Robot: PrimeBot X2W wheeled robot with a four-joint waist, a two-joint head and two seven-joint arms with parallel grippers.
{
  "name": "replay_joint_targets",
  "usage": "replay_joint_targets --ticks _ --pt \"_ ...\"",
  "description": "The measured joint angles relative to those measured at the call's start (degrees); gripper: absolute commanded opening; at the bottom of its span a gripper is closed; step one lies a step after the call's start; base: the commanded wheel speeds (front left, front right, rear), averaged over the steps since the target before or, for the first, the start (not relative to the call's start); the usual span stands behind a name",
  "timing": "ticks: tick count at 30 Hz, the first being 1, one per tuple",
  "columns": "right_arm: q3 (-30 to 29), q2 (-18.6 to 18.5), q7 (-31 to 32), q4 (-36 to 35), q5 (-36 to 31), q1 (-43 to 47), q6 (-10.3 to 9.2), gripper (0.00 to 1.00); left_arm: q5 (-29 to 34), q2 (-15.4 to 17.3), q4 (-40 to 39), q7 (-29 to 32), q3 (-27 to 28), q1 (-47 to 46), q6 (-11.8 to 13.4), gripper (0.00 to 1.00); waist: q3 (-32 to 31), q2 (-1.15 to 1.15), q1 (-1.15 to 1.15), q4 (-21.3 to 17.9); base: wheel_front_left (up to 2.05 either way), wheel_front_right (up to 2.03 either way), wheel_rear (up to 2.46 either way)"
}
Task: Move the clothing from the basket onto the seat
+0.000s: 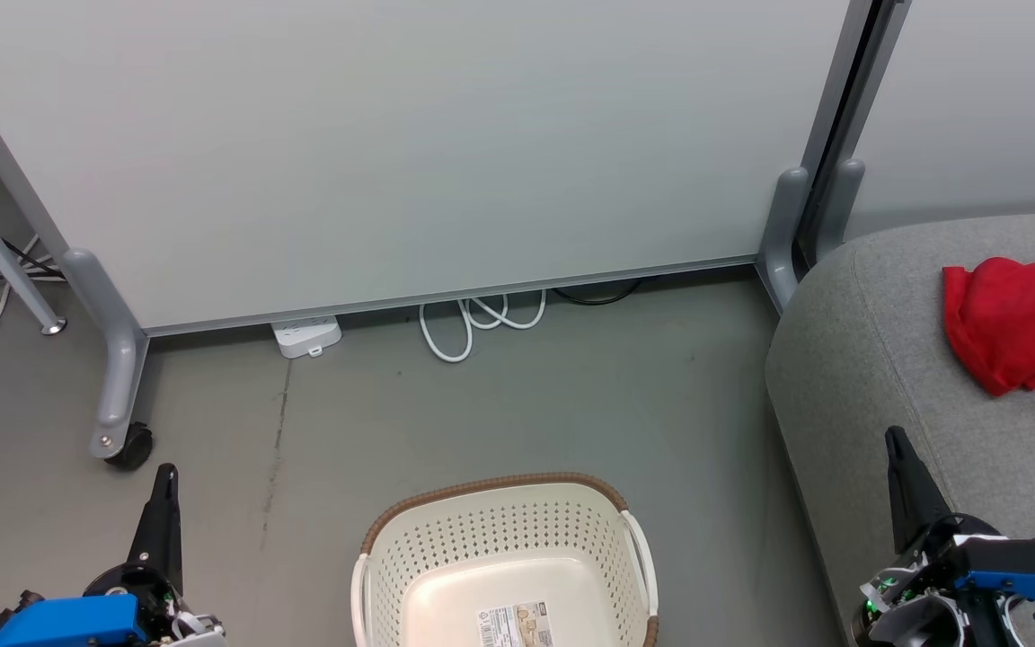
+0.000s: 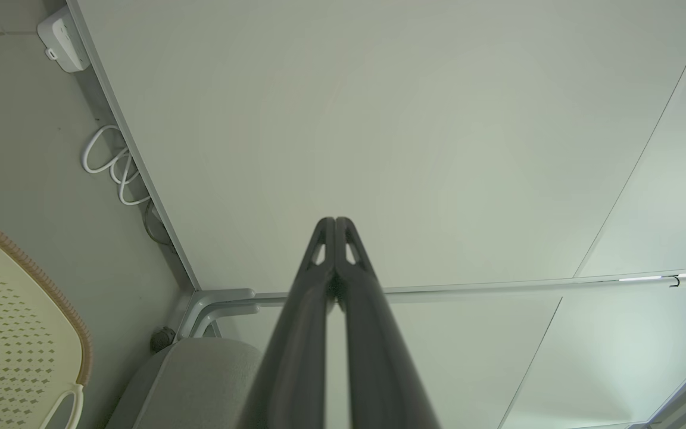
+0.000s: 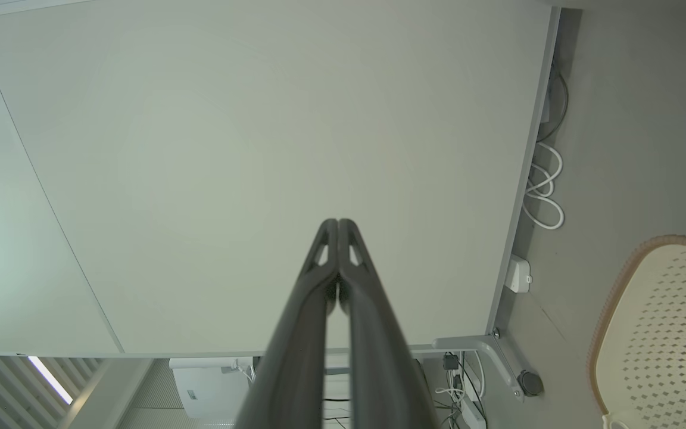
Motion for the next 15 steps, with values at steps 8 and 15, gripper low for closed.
replay_joint_targets --ticks 8,15 --pt "0.0 0.0 0.0 0.0 0.0 0.0 0.00 0.00 0.0 0.0 0.0 0.0 0.0 0.0 0.0 0.00 0.0 0.00 0.00 0.0 0.00 0.00 0.00" --pt "0.0 0.0 0.0 0.0 0.0 0.0 0.00 0.00 0.0 0.0 0.0 0.0 0.0 0.0 0.0 0.00 0.0 0.00 0.01 0.0 0.00 0.00 0.00"
